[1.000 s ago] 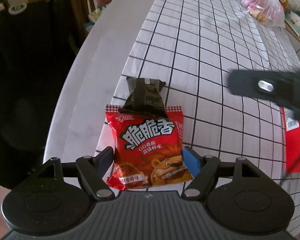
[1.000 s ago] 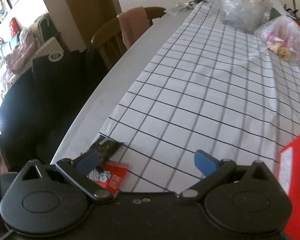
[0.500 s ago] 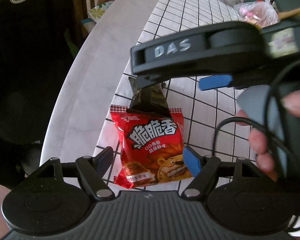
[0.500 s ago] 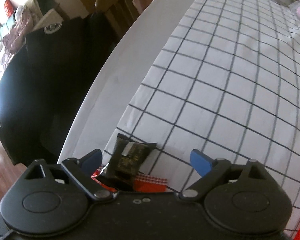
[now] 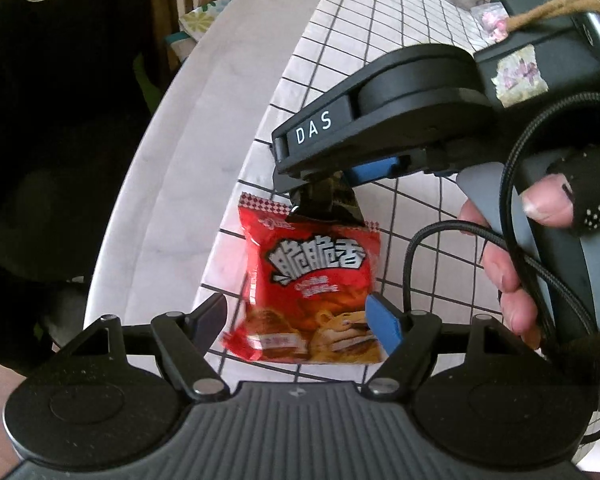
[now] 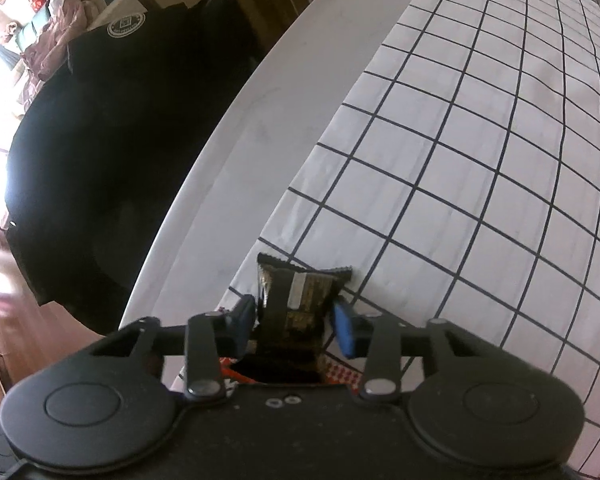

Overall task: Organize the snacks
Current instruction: 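Grasp the red chip bag with the left tool while the right grasps the dark chocolate bar, then carry the red chip bag and chocolate bar over the red box with both tools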

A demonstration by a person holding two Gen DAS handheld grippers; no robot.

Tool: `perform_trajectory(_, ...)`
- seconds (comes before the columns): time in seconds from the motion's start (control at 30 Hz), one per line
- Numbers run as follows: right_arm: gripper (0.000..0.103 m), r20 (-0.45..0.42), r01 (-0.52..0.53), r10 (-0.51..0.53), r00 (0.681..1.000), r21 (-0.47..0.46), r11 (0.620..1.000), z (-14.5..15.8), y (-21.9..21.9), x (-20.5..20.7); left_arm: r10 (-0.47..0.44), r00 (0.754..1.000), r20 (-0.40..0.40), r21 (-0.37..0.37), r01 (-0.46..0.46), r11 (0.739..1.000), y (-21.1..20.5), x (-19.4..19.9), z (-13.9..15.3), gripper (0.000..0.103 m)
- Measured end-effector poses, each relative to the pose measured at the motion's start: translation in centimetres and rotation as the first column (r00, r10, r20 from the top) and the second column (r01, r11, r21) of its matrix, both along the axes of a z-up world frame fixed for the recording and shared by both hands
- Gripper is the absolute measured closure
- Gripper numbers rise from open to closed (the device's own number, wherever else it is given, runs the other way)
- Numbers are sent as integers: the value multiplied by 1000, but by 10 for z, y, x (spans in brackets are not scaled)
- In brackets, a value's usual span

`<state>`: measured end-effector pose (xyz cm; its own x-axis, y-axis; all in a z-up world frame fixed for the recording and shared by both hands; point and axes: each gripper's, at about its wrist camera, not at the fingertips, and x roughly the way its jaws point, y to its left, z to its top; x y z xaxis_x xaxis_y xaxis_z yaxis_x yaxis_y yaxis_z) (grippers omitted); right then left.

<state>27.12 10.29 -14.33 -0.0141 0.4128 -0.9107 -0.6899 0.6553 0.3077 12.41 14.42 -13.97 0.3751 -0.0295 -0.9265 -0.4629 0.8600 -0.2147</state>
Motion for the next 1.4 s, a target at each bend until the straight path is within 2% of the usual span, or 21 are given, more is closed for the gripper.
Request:
perform_trajectory(0.23,69,11,25,-25,1000,16,1000,4,-25,9,-50,999,-18,14,50,999,-11,12,-7,27)
perform_trajectory(0.43,69,15,71,-71,997,24,997,5,-48,15,-122,991,-63,61,126,990,-23,24,-19,26)
perform_trajectory(0.63,69,26,119,-120,992,34,992,6,-72,16,-135,986,-103,138,148,979,-36,35,-28,25)
perform_trajectory(0.77,69,36,148,-150,988,51,988,11,-89,15,-122,988,-96,162,136,977,-40,34,-29,25)
perform_trajectory(0.93,69,38,186,-189,981,84,979,16,-118,9,-95,993,-74,167,106,980,-39,27,-29,34)
perform_trajectory(1.07,69,37,208,-213,976,108,972,20,-142,3,-65,995,-69,167,76,983,-38,27,-25,38)
perform_trajectory(1.4,69,65,245,-260,964,178,953,50,-198,-12,-48,999,-6,172,48,984,-59,7,8,38)
